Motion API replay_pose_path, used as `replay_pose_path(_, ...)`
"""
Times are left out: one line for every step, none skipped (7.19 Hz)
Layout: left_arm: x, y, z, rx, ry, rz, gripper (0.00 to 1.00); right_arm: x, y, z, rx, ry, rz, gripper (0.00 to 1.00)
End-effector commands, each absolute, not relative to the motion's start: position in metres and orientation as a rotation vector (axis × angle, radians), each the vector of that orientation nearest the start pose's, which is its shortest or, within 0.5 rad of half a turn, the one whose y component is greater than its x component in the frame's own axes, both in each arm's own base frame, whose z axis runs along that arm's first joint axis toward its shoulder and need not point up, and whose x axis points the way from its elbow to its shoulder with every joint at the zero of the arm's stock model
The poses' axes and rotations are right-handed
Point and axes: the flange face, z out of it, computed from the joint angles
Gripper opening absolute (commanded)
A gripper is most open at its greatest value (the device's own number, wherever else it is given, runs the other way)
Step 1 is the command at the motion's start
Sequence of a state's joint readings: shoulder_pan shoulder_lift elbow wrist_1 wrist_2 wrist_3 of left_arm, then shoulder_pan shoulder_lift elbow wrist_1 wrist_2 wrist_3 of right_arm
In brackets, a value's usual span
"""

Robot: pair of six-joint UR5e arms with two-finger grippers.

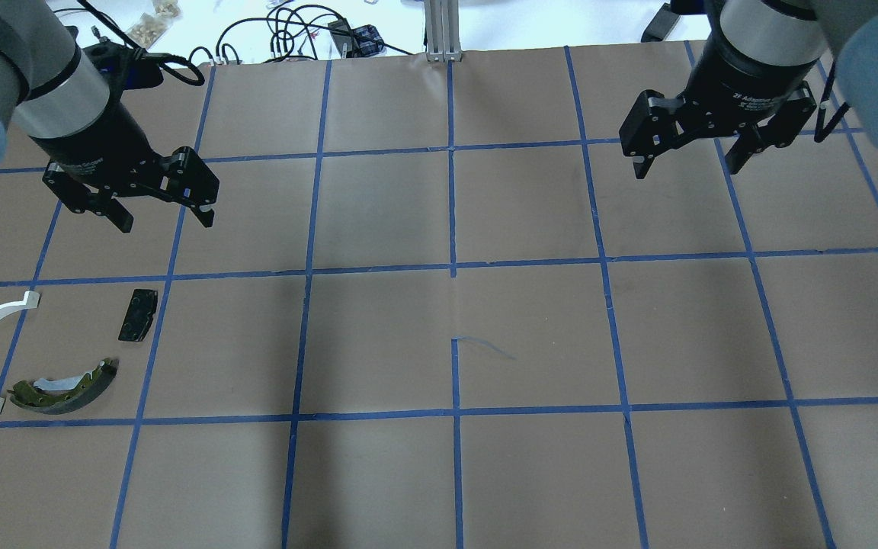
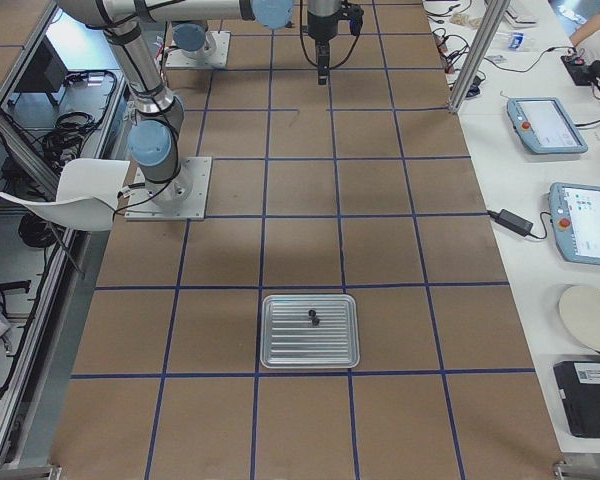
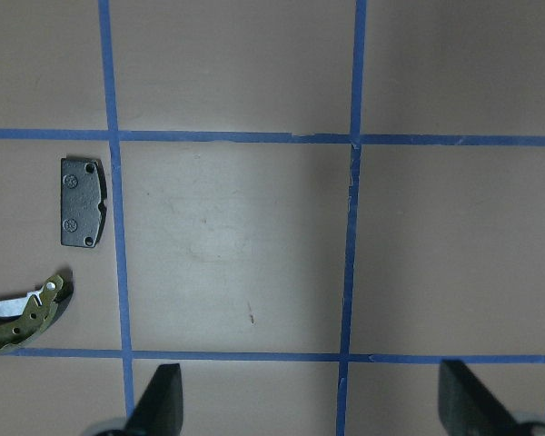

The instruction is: Place bearing gear from tray to pile

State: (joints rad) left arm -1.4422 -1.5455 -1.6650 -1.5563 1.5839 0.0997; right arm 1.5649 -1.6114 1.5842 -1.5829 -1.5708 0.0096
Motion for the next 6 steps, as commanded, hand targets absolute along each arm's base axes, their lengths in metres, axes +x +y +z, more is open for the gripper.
replay_pose_path(-0.070,-0.489,0.456,-0.045,3.132,0.072,1.00,0.133,-0.477,0.503,0.029,3.139,-0.063,1.00)
replay_pose_path(-0.071,-0.489,0.455,-0.043,3.133,0.071,1.00,0.136,-0.477,0.513,0.001,3.109,-0.074,1.00)
replay_pose_path(-0.070,-0.489,0.457,-0.043,3.132,0.067,1.00,0.144,-0.479,0.508,0.010,3.000,-0.024,1.00)
replay_pose_path(-0.071,-0.488,0.458,-0.048,3.133,0.062,1.00,0.150,-0.481,0.508,0.023,2.939,-0.033,1.00)
replay_pose_path(-0.072,-0.488,0.463,-0.045,3.133,0.045,1.00,0.143,-0.480,0.499,0.044,2.987,0.007,1.00)
replay_pose_path(-0.072,-0.483,0.467,-0.045,3.131,0.033,1.00,0.128,-0.479,0.496,0.034,3.132,0.021,1.00)
